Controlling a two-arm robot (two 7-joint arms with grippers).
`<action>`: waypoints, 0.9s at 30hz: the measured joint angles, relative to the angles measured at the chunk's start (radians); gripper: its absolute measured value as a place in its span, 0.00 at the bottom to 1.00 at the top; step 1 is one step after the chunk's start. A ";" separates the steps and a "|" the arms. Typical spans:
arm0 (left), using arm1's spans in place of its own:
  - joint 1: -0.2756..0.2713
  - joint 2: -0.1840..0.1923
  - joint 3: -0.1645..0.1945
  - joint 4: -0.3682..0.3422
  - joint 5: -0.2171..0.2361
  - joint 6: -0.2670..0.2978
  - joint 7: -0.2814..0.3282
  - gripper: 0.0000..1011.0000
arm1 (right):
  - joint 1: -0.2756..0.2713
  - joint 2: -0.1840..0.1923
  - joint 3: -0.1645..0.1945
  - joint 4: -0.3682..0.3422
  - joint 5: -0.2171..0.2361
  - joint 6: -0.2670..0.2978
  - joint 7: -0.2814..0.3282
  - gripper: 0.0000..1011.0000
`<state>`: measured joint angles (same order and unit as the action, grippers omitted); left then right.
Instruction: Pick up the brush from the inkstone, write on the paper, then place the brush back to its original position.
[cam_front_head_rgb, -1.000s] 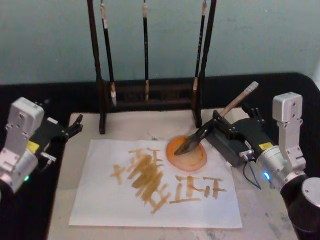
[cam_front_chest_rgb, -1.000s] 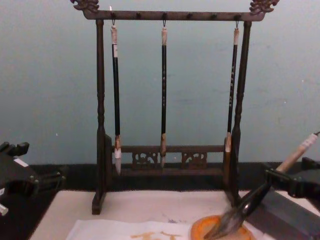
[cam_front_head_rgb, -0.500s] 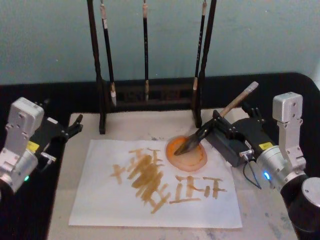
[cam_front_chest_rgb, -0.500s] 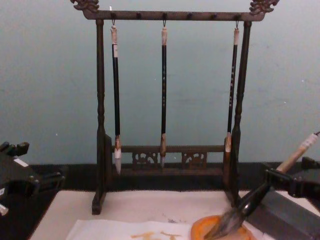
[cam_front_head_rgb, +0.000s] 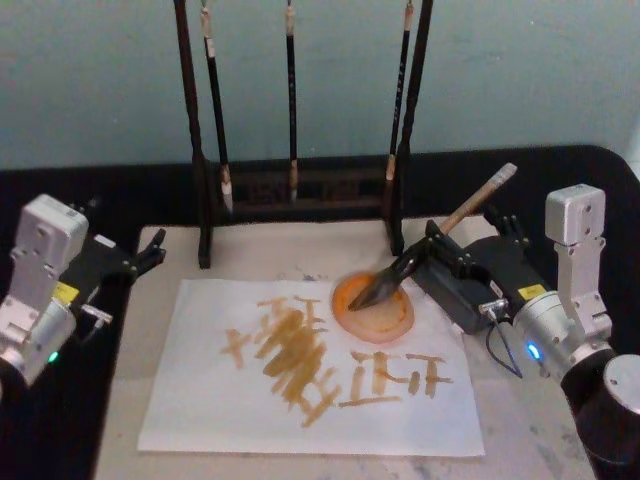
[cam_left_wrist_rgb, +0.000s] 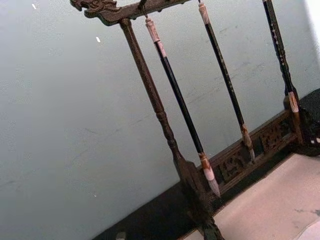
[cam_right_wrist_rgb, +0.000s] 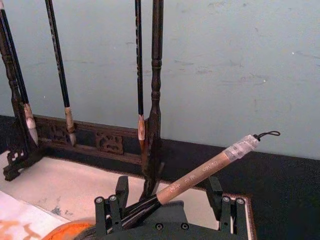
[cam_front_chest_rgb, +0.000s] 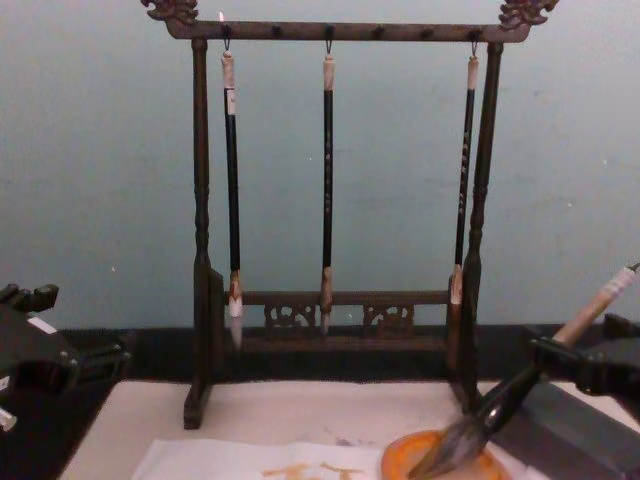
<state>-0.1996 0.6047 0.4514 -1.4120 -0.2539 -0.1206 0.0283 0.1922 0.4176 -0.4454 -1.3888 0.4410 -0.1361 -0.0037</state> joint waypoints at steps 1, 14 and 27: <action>0.000 0.000 0.000 0.000 0.000 0.000 0.000 1.00 | 0.000 0.000 0.000 0.000 0.000 0.000 0.000 0.99; 0.000 0.000 0.000 0.000 0.000 0.000 0.000 1.00 | 0.000 0.000 0.000 0.000 0.000 0.000 0.000 0.99; 0.000 0.000 0.000 0.000 0.000 0.000 0.000 1.00 | 0.000 0.000 0.000 0.000 0.000 0.000 0.000 0.99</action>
<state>-0.1995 0.6047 0.4514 -1.4120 -0.2539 -0.1205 0.0283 0.1922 0.4176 -0.4454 -1.3887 0.4409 -0.1359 -0.0037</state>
